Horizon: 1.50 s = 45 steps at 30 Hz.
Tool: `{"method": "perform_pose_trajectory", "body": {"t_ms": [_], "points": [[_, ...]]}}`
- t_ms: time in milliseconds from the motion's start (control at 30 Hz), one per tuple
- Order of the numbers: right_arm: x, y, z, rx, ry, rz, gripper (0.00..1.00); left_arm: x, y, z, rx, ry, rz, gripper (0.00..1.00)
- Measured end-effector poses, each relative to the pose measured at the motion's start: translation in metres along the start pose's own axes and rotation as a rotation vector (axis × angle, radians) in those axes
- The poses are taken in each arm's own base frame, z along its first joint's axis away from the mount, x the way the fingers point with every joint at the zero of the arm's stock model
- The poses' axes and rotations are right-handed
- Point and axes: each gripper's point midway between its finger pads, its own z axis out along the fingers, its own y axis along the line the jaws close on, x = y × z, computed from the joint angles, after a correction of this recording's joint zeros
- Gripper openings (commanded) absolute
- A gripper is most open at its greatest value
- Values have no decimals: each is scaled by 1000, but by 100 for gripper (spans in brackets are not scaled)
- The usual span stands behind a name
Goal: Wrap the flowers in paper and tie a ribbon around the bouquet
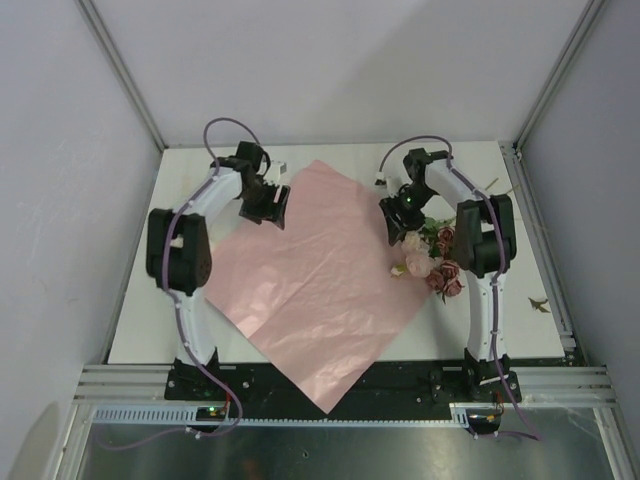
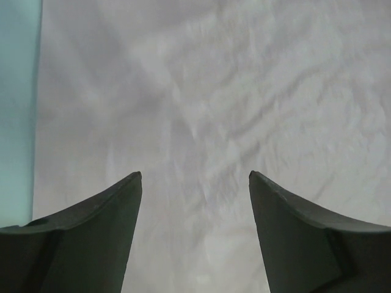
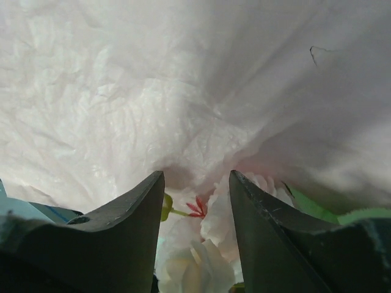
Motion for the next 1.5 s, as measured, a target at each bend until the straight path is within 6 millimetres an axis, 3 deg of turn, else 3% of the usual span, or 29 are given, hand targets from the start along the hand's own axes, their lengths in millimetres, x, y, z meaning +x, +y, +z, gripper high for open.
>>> {"method": "perform_pose_trajectory", "body": {"t_ms": [133, 233, 433, 567, 633, 1133, 1267, 1367, 1467, 1500], "points": [[-7, 13, -17, 18, -54, -25, 53, 25, -15, -48, 15, -48, 13, 77], [-11, 27, -22, 26, -79, -58, 53, 47, -25, -62, 44, -50, 12, 73], [-12, 45, 2, 27, -40, -110, 51, 109, -29, -27, 93, 133, -50, 62], [-11, 40, 23, 40, -2, -103, 51, 127, -23, -4, 98, 223, -92, 56], [-8, 32, 33, 53, 21, -80, 50, 129, -19, 3, 97, 245, -118, 55], [-55, -12, 22, 187, -71, -31, 50, 80, -1, 15, 81, 170, -146, 56], [-62, -23, 15, 191, -108, -21, 59, 78, -2, 15, 88, 165, -156, 72], [-64, -23, 6, 160, -136, -15, 73, 75, -4, 11, 94, 145, -148, 82], [-69, -16, -26, 123, -212, -28, 83, 71, -6, -1, 92, 108, -130, 89], [-71, -12, -45, 114, -256, -46, 86, 69, -8, -9, 92, 89, -122, 94]]}}
